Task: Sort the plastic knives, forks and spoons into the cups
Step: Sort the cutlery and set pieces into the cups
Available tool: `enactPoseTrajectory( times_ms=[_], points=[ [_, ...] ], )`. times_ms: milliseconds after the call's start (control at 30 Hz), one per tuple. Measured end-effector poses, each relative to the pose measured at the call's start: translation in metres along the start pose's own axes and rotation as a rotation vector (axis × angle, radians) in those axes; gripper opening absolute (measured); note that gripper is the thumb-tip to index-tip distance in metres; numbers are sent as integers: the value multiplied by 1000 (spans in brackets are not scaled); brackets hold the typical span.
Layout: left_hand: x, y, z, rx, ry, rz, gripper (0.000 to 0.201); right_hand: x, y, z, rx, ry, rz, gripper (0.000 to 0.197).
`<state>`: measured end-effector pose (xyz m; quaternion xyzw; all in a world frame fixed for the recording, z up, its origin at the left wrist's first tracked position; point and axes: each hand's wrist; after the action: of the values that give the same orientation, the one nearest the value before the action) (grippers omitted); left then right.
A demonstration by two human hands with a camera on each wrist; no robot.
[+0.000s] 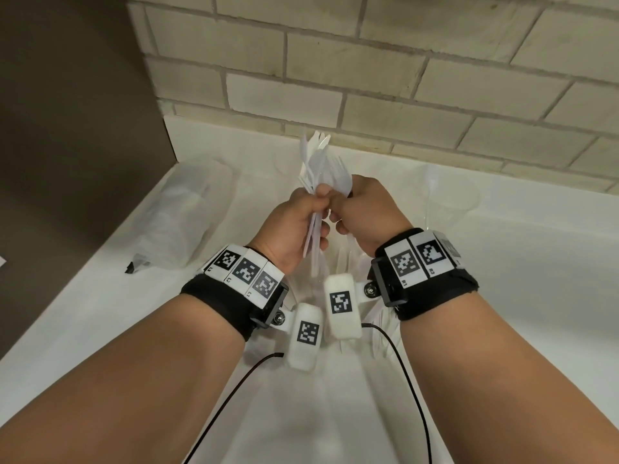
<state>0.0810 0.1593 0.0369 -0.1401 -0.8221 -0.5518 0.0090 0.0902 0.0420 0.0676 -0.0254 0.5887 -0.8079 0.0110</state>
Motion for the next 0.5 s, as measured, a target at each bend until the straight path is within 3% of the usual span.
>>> enactPoseTrajectory(
  times_ms=[133, 300, 400, 500],
  points=[
    [0, -3, -6, -166, 39, -68, 52, -1, 2, 3, 5, -22, -15, 20],
    [-4, -3, -7, -274, 184, -102, 28, 2, 2, 1, -26, -58, -26, 19],
    [-6, -1, -4, -311, 207, -65, 33, 3, -2, 1, -115, 40, -62, 22],
    [-7, -2, 0, -398, 226, -94, 19, 3, -8, 3, -195, 136, -84, 26]
  ],
)
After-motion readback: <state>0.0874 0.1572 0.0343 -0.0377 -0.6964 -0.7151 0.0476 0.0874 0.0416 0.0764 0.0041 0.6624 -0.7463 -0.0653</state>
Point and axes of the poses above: each hand's wrist, its own x-axis away from the middle knuckle, its own z-axis out of the back of the hand, y = z × x, and after that the axes turned 1 degree about y, right-handed
